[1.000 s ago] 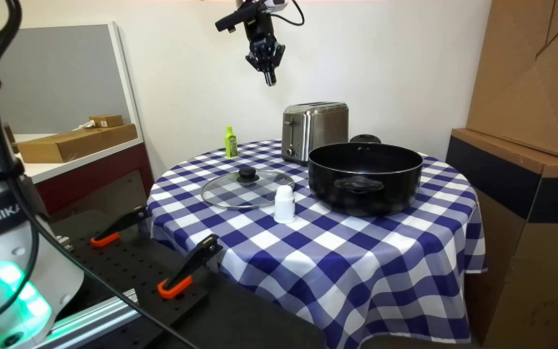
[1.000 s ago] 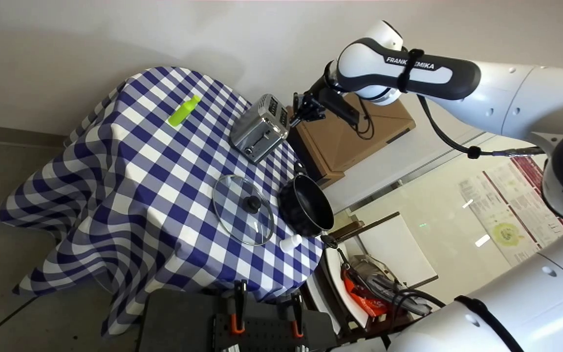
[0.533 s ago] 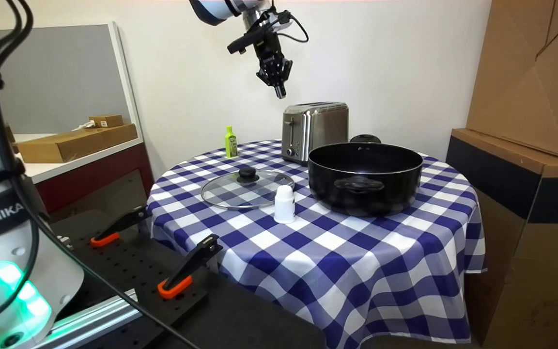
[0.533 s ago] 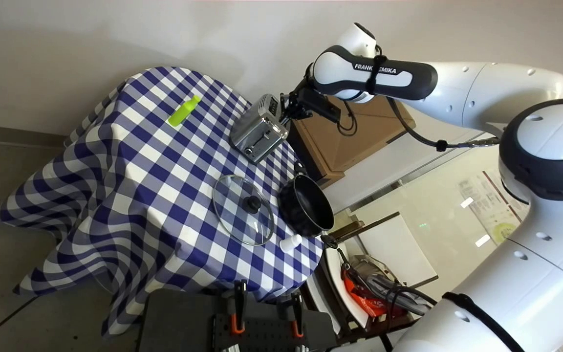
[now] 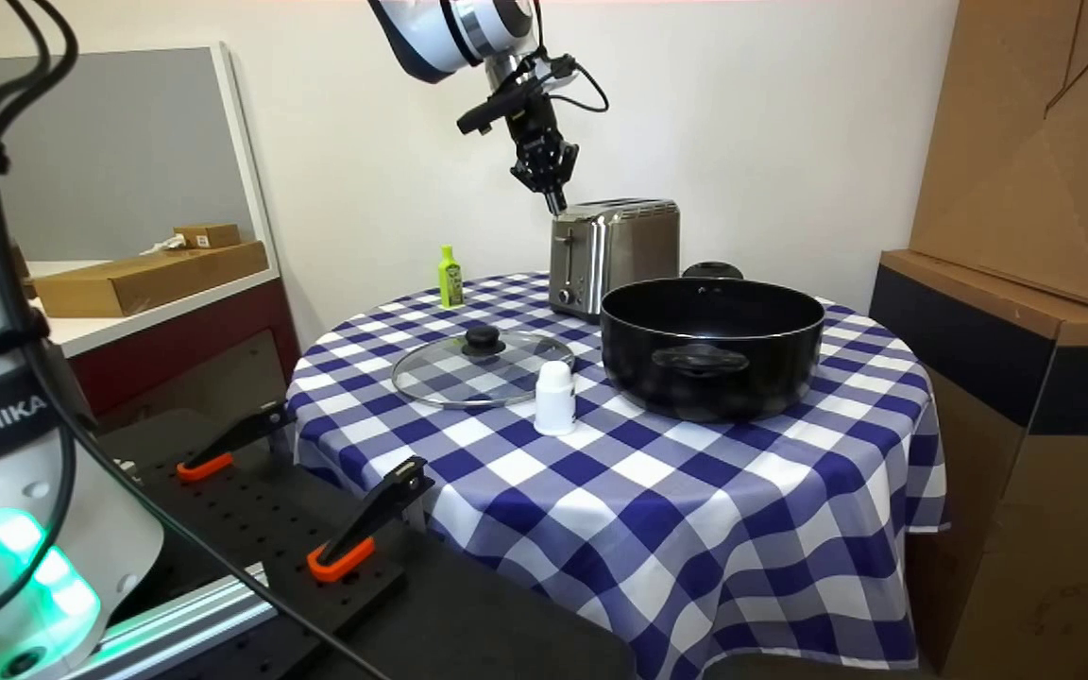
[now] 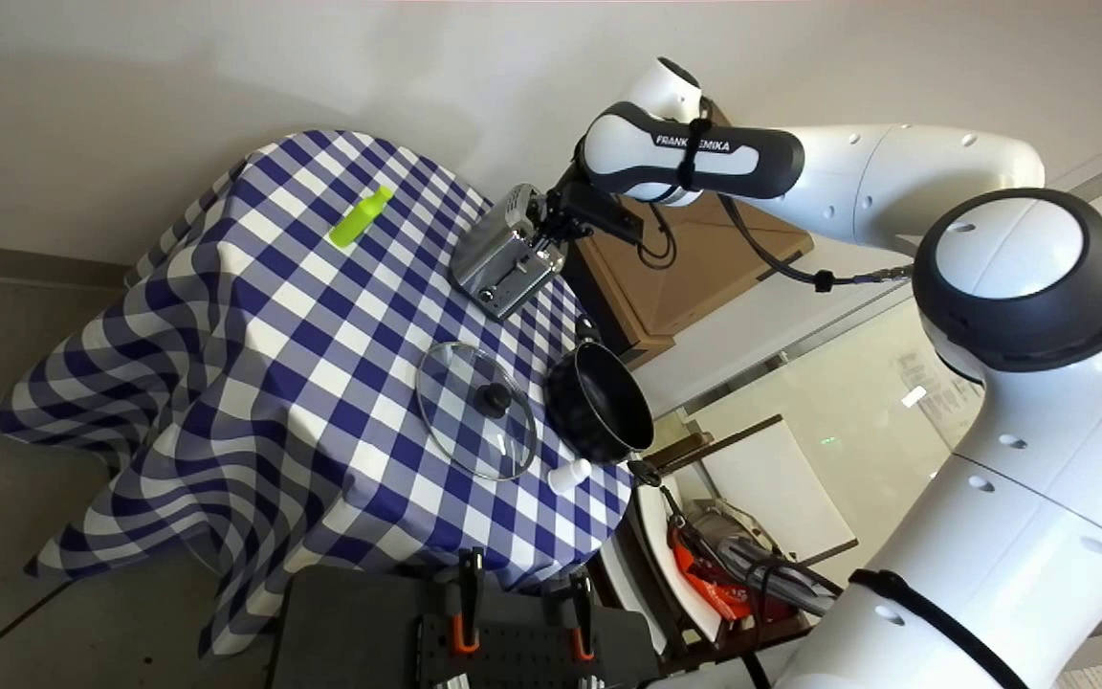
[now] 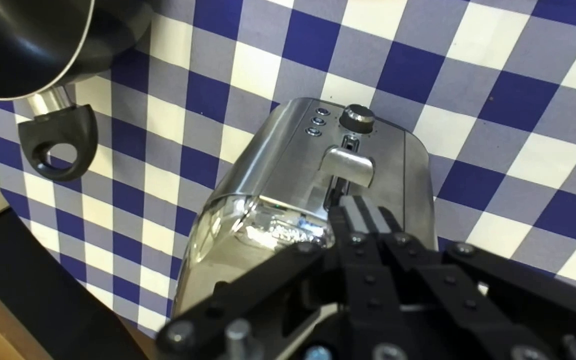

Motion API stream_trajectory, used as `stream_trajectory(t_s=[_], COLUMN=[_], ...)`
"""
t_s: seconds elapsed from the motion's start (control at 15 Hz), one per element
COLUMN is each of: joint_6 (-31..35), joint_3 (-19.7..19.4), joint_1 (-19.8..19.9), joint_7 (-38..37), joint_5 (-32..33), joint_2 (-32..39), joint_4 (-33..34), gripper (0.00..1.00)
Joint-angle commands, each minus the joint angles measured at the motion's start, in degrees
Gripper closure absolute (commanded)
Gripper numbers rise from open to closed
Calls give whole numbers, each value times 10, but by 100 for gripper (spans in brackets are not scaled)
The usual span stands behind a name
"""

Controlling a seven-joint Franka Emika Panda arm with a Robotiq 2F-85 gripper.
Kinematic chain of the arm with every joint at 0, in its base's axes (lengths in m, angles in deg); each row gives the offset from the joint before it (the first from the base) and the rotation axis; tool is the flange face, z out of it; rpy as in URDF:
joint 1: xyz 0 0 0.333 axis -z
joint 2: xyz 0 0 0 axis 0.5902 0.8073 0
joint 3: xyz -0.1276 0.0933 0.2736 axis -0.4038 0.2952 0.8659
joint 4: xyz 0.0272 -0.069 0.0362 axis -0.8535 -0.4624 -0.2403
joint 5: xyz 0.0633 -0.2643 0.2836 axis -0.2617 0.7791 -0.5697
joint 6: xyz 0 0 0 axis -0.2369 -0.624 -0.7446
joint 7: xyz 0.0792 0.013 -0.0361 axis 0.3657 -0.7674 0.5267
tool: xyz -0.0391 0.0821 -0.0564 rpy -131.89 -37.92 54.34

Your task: Push down the switch of the toaster

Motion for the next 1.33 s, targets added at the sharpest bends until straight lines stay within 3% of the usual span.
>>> stream_trajectory(t_s=[0.0,1.27], joint_6=[-4,12], joint_3=[-16,-8], joint_1=[-13,-9], joint_7=[-11,6], joint_5=[7,-46], joint_2=[32,143], joint_4=[36,73], gripper=[100,100])
